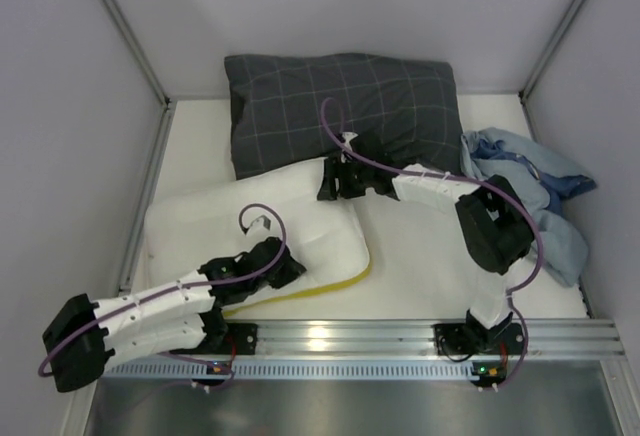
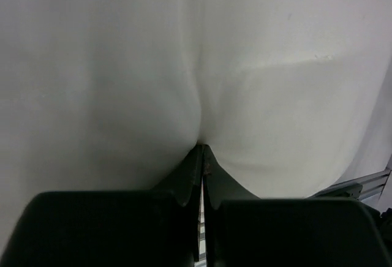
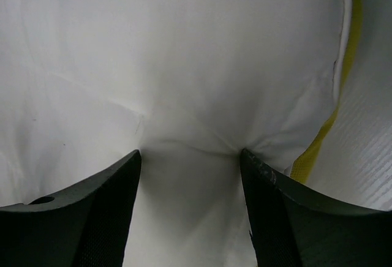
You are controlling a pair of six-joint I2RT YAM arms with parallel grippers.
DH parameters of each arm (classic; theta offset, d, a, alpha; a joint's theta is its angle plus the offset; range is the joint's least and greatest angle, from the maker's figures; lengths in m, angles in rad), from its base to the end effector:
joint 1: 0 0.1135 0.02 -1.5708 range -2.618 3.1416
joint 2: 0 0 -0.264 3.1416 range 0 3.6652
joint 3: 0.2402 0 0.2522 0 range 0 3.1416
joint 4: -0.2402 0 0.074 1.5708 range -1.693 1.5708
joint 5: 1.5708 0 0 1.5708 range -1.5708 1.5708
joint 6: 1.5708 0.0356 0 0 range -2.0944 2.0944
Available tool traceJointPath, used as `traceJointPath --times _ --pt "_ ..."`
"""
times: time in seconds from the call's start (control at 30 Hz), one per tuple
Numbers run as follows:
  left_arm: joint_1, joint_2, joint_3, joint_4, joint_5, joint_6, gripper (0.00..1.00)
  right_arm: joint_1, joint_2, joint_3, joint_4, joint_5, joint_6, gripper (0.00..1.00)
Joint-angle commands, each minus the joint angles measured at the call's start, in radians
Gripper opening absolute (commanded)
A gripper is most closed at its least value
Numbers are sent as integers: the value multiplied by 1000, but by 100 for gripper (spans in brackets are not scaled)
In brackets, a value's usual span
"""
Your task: Remove the pillowcase from the pillow
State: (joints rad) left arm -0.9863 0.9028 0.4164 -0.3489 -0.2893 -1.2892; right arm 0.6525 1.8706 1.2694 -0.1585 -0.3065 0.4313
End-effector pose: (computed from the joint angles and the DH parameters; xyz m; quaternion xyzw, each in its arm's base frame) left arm 0.1043 -0.1392 0.1791 -0.1905 0.9050 -0.2665 0.2714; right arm 0.3210 0.2588 0.2023 -0.1601 0.8959 0.3213 0.2617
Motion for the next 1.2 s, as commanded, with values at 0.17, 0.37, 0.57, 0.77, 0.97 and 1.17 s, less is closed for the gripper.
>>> traceJointPath --times 0.17,0.37,0.57,0.77,0.97,1.17 --pt "203 -45 -105 96 96 -7 0 99 -68 -281 65 6 155 63" --pt "392 39 -103 194 215 96 0 259 -51 -367 88 69 171 63" --pt "489 151 -42 243 334 148 0 279 36 -334 137 72 195 63" --pt "613 79 -4 154 351 188 0 355 151 -174 111 -2 181 63" --pt "810 115 110 82 435 301 0 435 188 -171 149 0 234 63" --pt "952 196 182 57 527 376 0 452 206 -185 180 -13 254 63"
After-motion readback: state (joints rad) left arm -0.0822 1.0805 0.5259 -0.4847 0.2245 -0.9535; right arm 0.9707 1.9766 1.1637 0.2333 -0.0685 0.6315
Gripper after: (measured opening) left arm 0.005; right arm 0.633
